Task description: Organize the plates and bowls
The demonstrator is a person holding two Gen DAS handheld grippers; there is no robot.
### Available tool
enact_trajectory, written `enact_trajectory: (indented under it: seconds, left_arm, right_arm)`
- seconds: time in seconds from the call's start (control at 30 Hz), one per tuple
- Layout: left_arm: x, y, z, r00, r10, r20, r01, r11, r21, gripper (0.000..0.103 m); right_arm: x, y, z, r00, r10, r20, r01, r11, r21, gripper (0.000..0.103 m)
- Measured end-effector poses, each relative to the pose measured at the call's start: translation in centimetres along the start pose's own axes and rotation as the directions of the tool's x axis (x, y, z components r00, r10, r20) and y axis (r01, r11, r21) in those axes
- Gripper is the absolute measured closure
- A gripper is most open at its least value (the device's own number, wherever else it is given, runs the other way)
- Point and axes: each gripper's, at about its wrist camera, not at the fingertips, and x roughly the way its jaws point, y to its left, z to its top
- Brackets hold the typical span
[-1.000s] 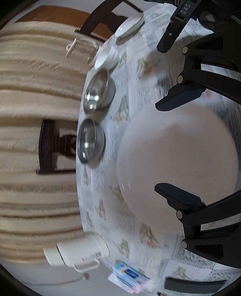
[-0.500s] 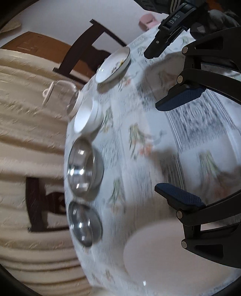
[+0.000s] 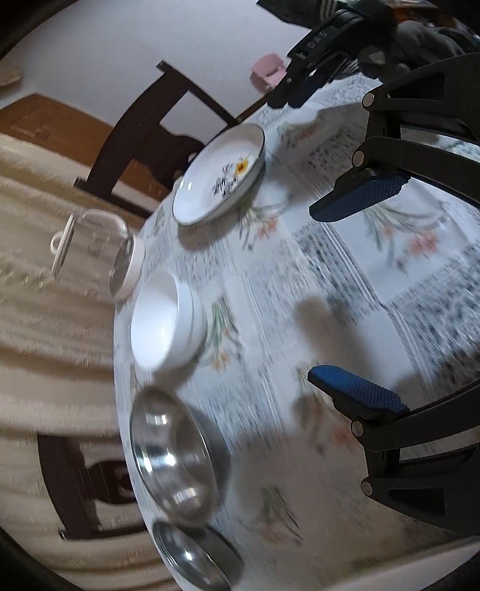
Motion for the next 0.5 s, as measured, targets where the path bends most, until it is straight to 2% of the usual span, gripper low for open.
enact_trajectory:
  seconds: [0.2,0.5]
  left_arm:
    - [3.3,-1.2,1.8,0.996,-0.075,-0.045,0.074,0.997,-0.009,0.022]
    - [7.0,-2.3,4.0,0.989,-0.131,-0.070,0.130,0.991,-0.021,0.025]
  right_arm:
    - [1.6,-1.6,2.2,1.000,-0.001,-0.015,0.001,0.999,0.041,0.040]
    - [4.8,-3.2,5.5,0.999,-0.030,-0.028,0.033,0.997,0.077,0.040]
